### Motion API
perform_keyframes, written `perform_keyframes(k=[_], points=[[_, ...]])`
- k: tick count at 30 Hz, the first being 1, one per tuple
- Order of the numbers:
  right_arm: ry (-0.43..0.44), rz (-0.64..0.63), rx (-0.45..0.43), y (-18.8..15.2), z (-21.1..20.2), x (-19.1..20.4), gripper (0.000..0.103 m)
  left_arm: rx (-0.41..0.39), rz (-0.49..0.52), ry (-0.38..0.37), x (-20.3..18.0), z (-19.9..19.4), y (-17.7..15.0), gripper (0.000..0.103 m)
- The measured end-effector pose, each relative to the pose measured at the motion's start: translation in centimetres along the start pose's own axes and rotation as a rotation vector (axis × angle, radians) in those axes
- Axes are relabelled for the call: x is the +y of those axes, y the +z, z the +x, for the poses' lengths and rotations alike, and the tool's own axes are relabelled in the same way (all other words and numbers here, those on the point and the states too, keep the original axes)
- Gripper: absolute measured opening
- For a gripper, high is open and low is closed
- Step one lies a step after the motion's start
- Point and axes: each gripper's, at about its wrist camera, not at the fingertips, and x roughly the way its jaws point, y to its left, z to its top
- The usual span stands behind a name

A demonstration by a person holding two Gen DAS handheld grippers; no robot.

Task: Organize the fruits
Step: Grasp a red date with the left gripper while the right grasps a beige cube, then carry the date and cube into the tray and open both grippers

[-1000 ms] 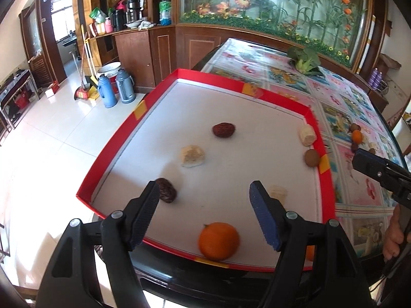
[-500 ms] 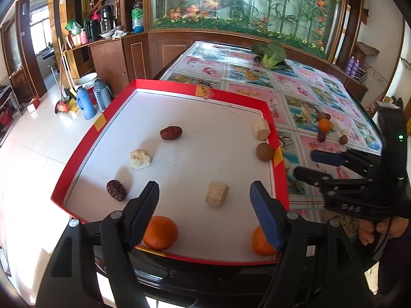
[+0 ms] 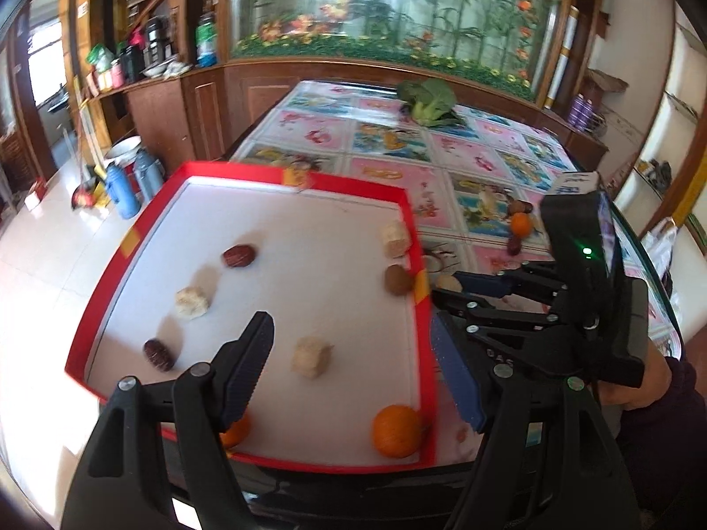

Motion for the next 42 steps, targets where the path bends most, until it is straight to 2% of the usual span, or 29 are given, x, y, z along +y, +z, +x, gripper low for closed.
perform_keyframes(k=[3,7,10,14,15,16,17,19,23,26,30,36,42], points=[[-0.015,0.081,0.003,-1.9,-1.6,-3.5,0.022,-0.003,0.077,-0.036,-2.8,0.7,1.3,0.074],[-0.085,0.159,0.002,-4.0,-3.4,-7.8,0.022,0.03,0.162,-0.087,-6.8,3.8,3.2,0.074],[-0.103,0.229,-0.009,-5.2,-4.3,-10.8,0.022,0.055,0.224,-0.16,-10.3,6.9,4.7,0.074],[-0.084,0.268,-0.03,-6.1,-4.9,-12.3,0.022,0.114,0.273,-0.191,-13.9,12.0,6.1,0.074],[-0.066,0.275,-0.036,-6.3,-5.0,-12.6,0.022,0.139,0.273,-0.188,-14.5,13.3,6.3,0.067],[-0.055,0.282,-0.04,-6.2,-5.0,-12.9,0.022,0.164,0.276,-0.19,-14.9,14.4,6.4,0.054],[-0.045,0.285,-0.043,-6.3,-5.0,-13.1,0.022,0.186,0.278,-0.2,-15.2,15.2,6.4,0.05],[-0.032,0.294,-0.05,-6.4,-4.9,-13.3,0.022,0.215,0.267,-0.208,-15.7,16.8,6.6,0.049],[-0.016,0.299,-0.057,-6.3,-4.8,-13.5,0.022,0.204,0.293,-0.216,-16.8,17.4,6.7,0.049],[-0.026,0.29,-0.055,-6.3,-4.8,-13.3,0.022,0.188,0.345,-0.175,-17.3,17.3,6.5,0.035],[-0.075,0.266,-0.038,-6.0,-4.7,-12.6,0.022,0.177,0.343,-0.187,-17.0,17.3,6.4,0.02],[-0.082,0.232,-0.047,-5.0,-4.5,-10.6,0.022,0.166,0.273,-0.196,-15.7,16.4,6.1,0.02],[-0.007,0.184,-0.1,-2.0,-4.4,-7.2,0.022,0.101,0.233,-0.193,-13.5,12.8,5.3,0.02]])
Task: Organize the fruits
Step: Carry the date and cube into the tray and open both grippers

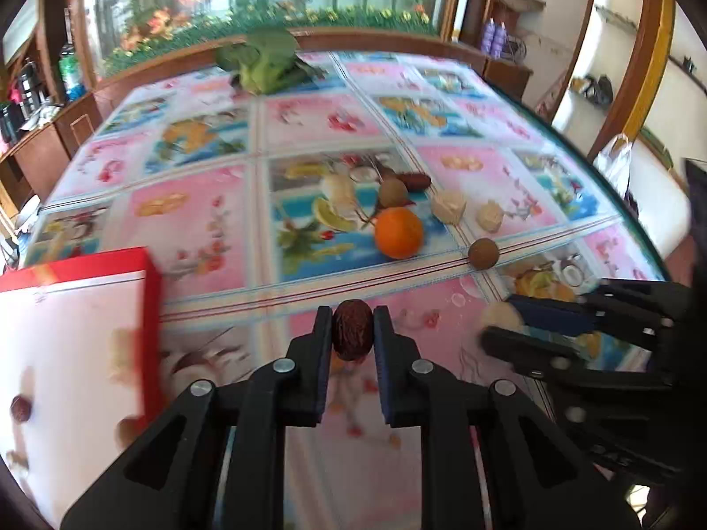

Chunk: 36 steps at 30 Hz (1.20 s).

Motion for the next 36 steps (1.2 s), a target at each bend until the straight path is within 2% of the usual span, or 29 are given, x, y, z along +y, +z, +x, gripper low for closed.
perform_keyframes(k=[5,11,16,23,28,36], points=[[0.073,-0.046,-0.018,2.8,1.8,4.5,0.022,-0.094,-0.057,0.024,2.9,-5.1,-1.5,0.02],[0.183,-0.101,0.021,4.7,4.8,10.5,0.022,-0.102,-0.166,0.117,8.7,-7.8,-3.4,0.02],[0.236,-0.136,0.063,4.5,6.6,13.7,0.022,-0.078,-0.247,0.167,12.9,-8.5,-5.5,0.02],[0.238,-0.172,0.118,4.4,8.7,15.8,0.022,-0.02,-0.296,0.221,15.4,-8.1,-8.3,0.02],[0.214,-0.194,0.121,4.6,9.5,16.5,0.023,0.0,-0.328,0.246,16.6,-7.9,-9.3,0.02],[0.21,-0.161,0.131,4.7,9.4,15.8,0.024,0.009,-0.337,0.269,16.9,-7.9,-9.2,0.021]])
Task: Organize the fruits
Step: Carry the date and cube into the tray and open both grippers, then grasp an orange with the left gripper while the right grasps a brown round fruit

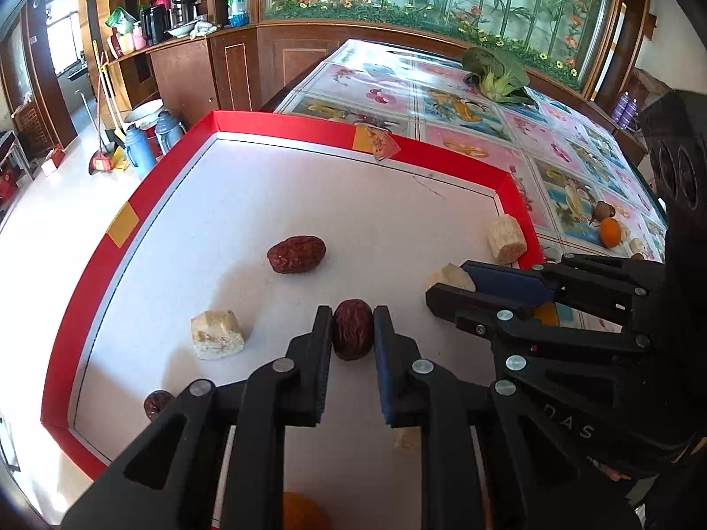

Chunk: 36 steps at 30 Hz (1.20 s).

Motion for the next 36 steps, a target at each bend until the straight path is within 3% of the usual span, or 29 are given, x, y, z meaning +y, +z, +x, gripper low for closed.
perform_keyframes(k=[2,3,5,7,9,14,21,29,36], points=[[0.036,0.029,-0.021,-0.1,-0.8,-0.6,0.024,0.003,0.004,0.011,-0.2,0.0,0.0,0.025],[0.048,0.046,-0.035,-0.1,-1.3,-0.9,0.024,0.004,-0.002,0.01,-0.2,-0.1,0.0,0.034],[0.054,0.065,-0.073,-0.2,-2.5,-1.5,0.037,-0.017,-0.02,0.033,-0.1,-0.7,0.0,0.046],[0.067,0.085,-0.131,-0.5,-4.1,-2.2,0.045,-0.041,-0.033,0.045,0.0,-1.4,0.2,0.067],[0.064,0.105,-0.184,-0.9,-6.1,-3.1,0.046,-0.077,-0.043,0.05,0.0,-2.5,0.4,0.073],[-0.021,0.155,-0.265,-3.0,-10.8,-6.5,0.046,-0.119,0.018,0.018,-2.6,-4.3,0.6,0.075],[-0.202,0.238,-0.307,-7.9,-16.1,-12.3,0.047,-0.095,0.173,-0.098,-9.5,-4.9,-0.4,0.08],[-0.285,0.323,-0.253,-11.5,-17.4,-16.4,0.047,-0.07,0.292,-0.172,-15.6,-4.7,-0.9,0.08],[-0.308,0.307,-0.225,-11.2,-15.9,-17.1,0.047,-0.042,0.336,-0.176,-18.5,-3.9,-0.6,0.08]])
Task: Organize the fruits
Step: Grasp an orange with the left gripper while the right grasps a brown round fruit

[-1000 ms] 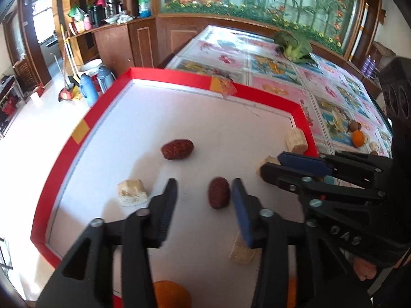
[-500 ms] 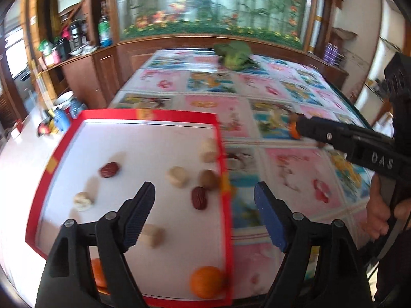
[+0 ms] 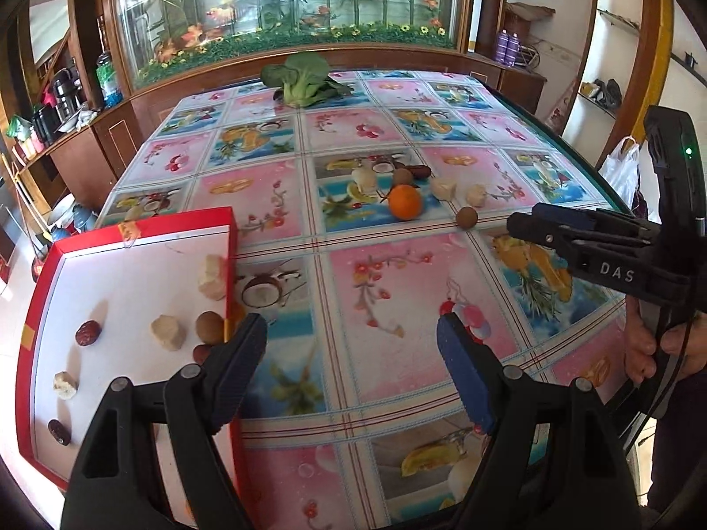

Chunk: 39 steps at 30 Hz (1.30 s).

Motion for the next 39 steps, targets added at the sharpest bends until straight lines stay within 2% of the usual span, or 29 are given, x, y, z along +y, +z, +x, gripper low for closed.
perform_keyframes(k=[3,8,10,13,15,19,23,28,33,37,38,39], points=[[-0.005,-0.014,0.014,0.5,1.0,0.3,0.046,0.012,0.014,0.004,-0.3,0.6,0.5,0.08],[-0.002,0.002,0.038,1.4,2.7,0.1,0.033,0.005,0.035,0.024,-0.2,2.4,2.7,0.08],[-0.007,0.016,0.063,1.7,3.5,-0.1,0.03,0.003,0.043,0.007,-0.2,3.6,3.8,0.08],[-0.007,0.028,0.094,1.8,4.5,-0.4,0.027,0.011,0.06,0.025,-0.1,5.2,4.8,0.08],[-0.007,0.023,0.101,1.7,4.8,-0.5,0.027,0.019,0.068,0.015,-0.2,6.3,5.4,0.08],[0.005,0.03,0.114,1.4,5.2,-0.7,0.02,0.015,0.092,-0.019,-0.7,7.4,6.1,0.08],[0.03,0.054,0.106,1.5,5.1,-1.2,0.02,0.014,0.109,-0.037,-1.5,8.7,7.2,0.08],[0.067,0.124,0.066,1.8,4.2,-2.3,0.02,0.052,0.122,-0.058,-2.1,11.0,8.2,0.057],[0.059,0.15,-0.004,2.2,3.1,-2.6,0.02,0.065,0.132,-0.108,-3.2,12.1,8.5,0.055],[0.045,0.176,-0.008,2.4,3.3,-3.1,0.02,0.086,0.134,-0.128,-3.7,13.1,8.5,0.055],[0.047,0.183,-0.007,2.4,3.4,-3.3,0.02,0.089,0.13,-0.128,-3.8,13.3,8.5,0.053],[0.047,0.185,-0.006,2.4,3.4,-3.3,0.02,0.091,0.126,-0.13,-3.8,13.5,8.5,0.044]])
